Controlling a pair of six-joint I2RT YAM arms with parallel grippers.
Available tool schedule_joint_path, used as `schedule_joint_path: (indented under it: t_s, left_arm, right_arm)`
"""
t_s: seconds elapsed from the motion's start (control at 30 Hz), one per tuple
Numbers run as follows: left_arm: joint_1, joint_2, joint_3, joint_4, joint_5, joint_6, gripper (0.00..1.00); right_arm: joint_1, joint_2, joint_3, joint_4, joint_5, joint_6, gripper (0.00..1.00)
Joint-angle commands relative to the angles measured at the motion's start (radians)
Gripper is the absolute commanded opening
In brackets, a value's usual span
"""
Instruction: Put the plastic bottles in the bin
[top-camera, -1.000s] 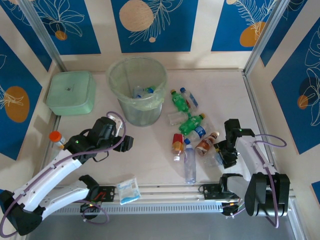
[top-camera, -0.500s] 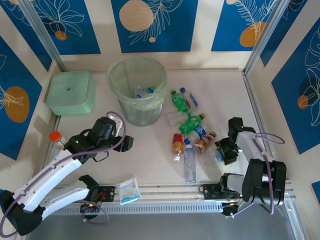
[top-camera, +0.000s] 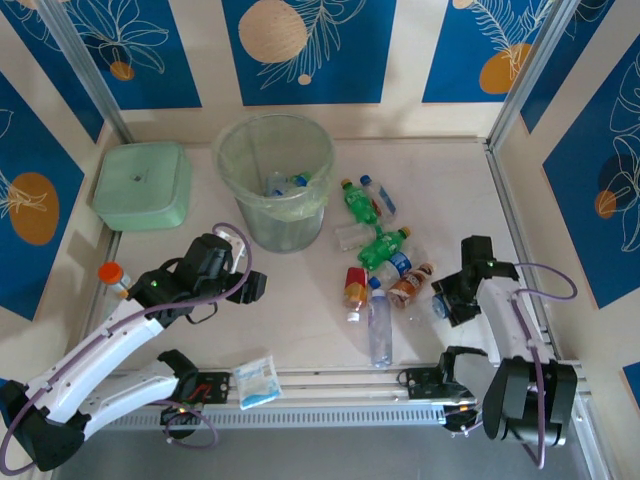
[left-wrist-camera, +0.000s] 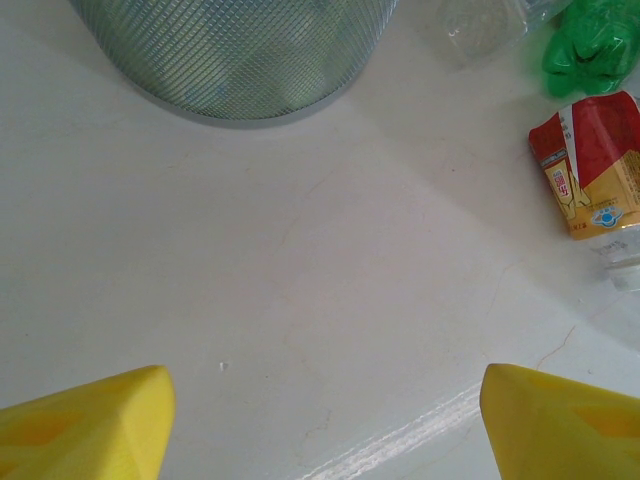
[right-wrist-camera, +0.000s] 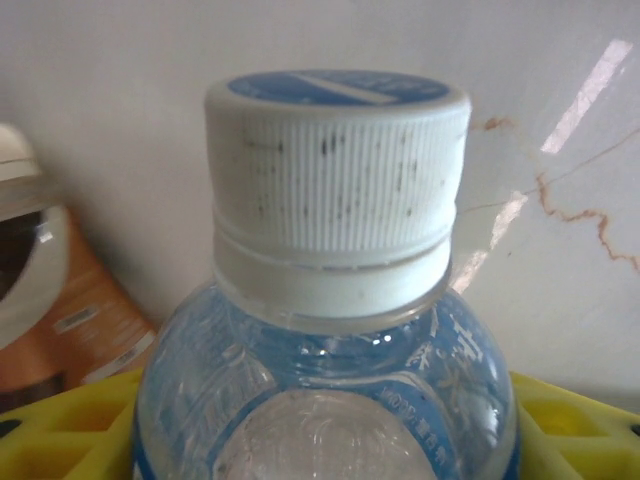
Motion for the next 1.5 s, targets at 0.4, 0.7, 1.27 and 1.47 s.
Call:
schedule_joint_path:
  t_s: [0.4, 0.7, 1.27, 1.47]
  left_arm:
    - [0.008, -0.009, 0.027, -0.011, -0.003, -0.049, 0.78]
    - [0.007, -0.006, 0.039, -0.020, 0.003, -0.063, 0.78]
    - [0.007, 0.017, 0.066, -0.024, 0.011, -0.061, 0.78]
    - [0.007, 0.005, 0.065, -0.024, 0.009, -0.066, 0.78]
  right_arm:
    - [0.453, 0.107, 0.670, 0.010, 0.120, -0.132, 0.59]
    - [0.643, 0.318, 0.977, 0.328, 0.081, -0.334, 0.58]
    - [0.685, 0.640, 1.224, 0.616, -0.070, -0.365, 0.58]
    - [0.716, 0.791, 1.358, 0.538, -0.068, -0.398, 0.59]
